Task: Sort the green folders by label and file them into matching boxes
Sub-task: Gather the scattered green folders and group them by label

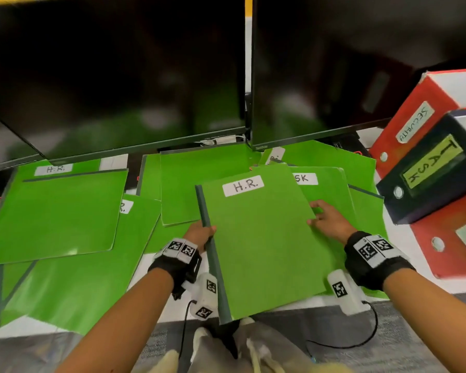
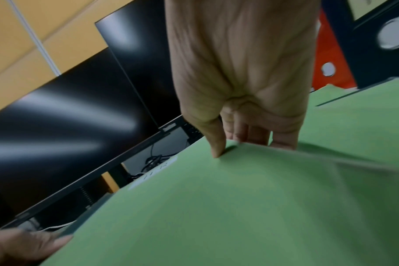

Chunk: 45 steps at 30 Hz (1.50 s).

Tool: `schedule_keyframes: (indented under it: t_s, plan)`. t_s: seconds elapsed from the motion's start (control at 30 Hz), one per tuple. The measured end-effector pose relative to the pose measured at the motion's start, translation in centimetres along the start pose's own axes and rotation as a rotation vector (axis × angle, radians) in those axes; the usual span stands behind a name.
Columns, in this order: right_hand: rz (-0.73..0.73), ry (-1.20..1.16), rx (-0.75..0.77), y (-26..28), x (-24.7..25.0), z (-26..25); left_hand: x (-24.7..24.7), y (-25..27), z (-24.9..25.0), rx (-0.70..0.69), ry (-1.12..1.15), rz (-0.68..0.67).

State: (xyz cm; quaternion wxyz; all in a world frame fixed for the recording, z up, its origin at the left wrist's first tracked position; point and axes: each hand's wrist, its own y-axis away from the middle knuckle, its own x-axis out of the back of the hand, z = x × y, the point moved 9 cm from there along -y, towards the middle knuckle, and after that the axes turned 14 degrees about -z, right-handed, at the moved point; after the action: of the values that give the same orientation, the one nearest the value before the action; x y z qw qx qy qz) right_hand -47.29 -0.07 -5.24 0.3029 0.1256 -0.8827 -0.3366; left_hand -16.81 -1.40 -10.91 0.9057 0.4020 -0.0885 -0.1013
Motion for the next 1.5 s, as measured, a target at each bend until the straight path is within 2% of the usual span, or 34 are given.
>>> schedule_keyframes:
  t_s: [0.13, 0.27, 0.37, 0.5, 0.7, 0.77, 0.83, 0.9, 1.0, 1.13, 1.37, 1.43, 1.5]
  plan:
    - [0.134, -0.009, -0.072, 0.1, 2.9, 2.3, -3.1, 0.1, 4.2, -0.069, -0.182, 0.005]
    - [0.239, 0.091, -0.164, 0.1, 4.8, 4.0, -6.6, -0.2, 6.9, -0.113, -0.464, 0.004]
    - [0.231, 0.158, -0.3, 1.0, 5.3, 5.6, -9.5, -1.1, 8.1, -0.134, -0.628, -0.006]
    - [0.182, 0.187, -0.333, 1.0, 4.6, 6.8, -10.5, -2.0, 8.3, -0.107, -0.777, 0.012]
    - [0.192, 0.188, -0.36, 1.2, 3.5, 6.6, -9.0, -2.4, 8.1, -0.114, -0.722, 0.044]
    - [0.229, 0.211, -0.358, 1.3, 3.1, 5.3, -8.5, -2.5, 8.4, -0.144, -0.678, 0.034]
    - [0.256, 0.292, -0.295, 1.1, 2.2, 2.7, -7.9, -2.8, 8.5, -0.167, -0.606, 0.009]
    - [0.234, 0.365, -0.188, 0.5, 0.5, -0.6, -6.8, -2.6, 8.3, -0.167, -0.528, -0.009]
    - [0.136, 0.4, -0.011, -0.7, -3.4, -6.4, -3.8, -2.6, 7.6, -0.151, -0.536, -0.024]
    - [0.009, 0.432, 0.166, -2.0, -8.6, -12.9, 1.7, -1.2, 6.7, -0.118, -0.522, 0.048]
    - [-0.218, 0.534, 0.275, -3.6, -18.0, -20.3, 15.8, 2.2, 3.8, -0.051, -0.586, 0.346]
    - [-0.278, 0.575, 0.288, -3.9, -21.0, -21.8, 20.0, 3.1, 2.5, 0.0, -0.66, 0.418]
    - [-0.331, 0.596, 0.294, -4.0, -23.5, -23.1, 22.9, 3.8, 0.9, 0.09, -0.82, 0.426]
